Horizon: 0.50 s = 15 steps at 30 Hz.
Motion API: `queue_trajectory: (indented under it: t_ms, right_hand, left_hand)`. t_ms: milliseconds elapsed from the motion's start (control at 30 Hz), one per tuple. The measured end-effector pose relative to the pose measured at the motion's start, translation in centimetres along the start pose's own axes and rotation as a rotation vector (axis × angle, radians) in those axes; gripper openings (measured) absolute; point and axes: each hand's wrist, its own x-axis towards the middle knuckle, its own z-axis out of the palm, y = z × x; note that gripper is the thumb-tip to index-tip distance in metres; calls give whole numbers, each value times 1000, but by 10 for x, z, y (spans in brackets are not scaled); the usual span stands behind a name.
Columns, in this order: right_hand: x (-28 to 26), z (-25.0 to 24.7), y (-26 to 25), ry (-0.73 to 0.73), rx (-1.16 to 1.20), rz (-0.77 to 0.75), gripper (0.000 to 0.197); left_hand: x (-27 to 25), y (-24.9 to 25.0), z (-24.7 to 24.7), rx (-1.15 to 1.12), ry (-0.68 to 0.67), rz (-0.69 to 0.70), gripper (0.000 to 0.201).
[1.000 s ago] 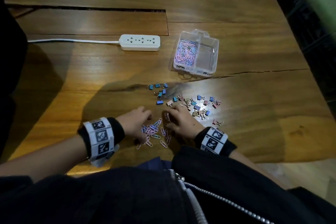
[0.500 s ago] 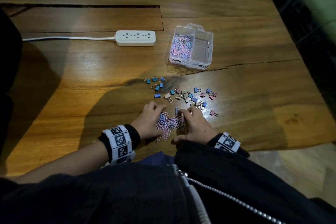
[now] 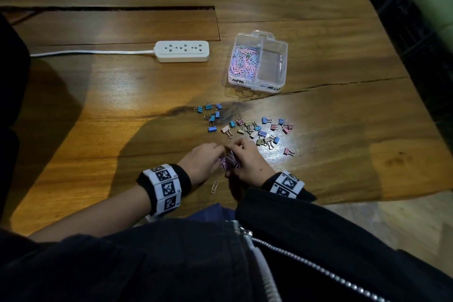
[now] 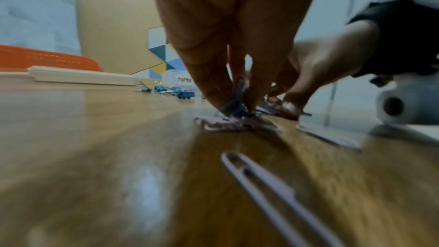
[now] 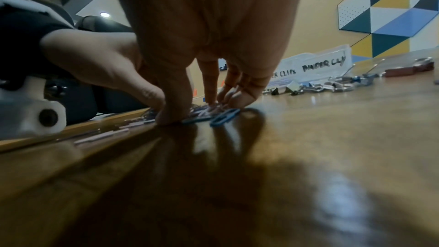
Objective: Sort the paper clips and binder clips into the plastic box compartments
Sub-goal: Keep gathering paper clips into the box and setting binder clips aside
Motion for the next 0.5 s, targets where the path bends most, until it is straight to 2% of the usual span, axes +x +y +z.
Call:
queue_trajectory:
  t_ms: [67,133,233,367,500]
  right_hand:
    - [2,0,-3,3,-7,-16,43]
    - [4,-2,-6,-11,-12,-9,33]
    - [7,-5,-9,-44,-44,1,25]
    - [8,-10,-10,-78,-10,20,15]
    - [8,-15,-11,-48,102,34,8]
  left_hand:
    - [3,-4,-4,-162,-3,-71,21]
    - [6,-11,-10,-345,2,-163,19]
    - [11,-21,-21,-627,-55,-241,23]
    - [10,-33,-28,-1155,-177,-410,16]
    - [11,-35,-33,-1398,-132,-523,21]
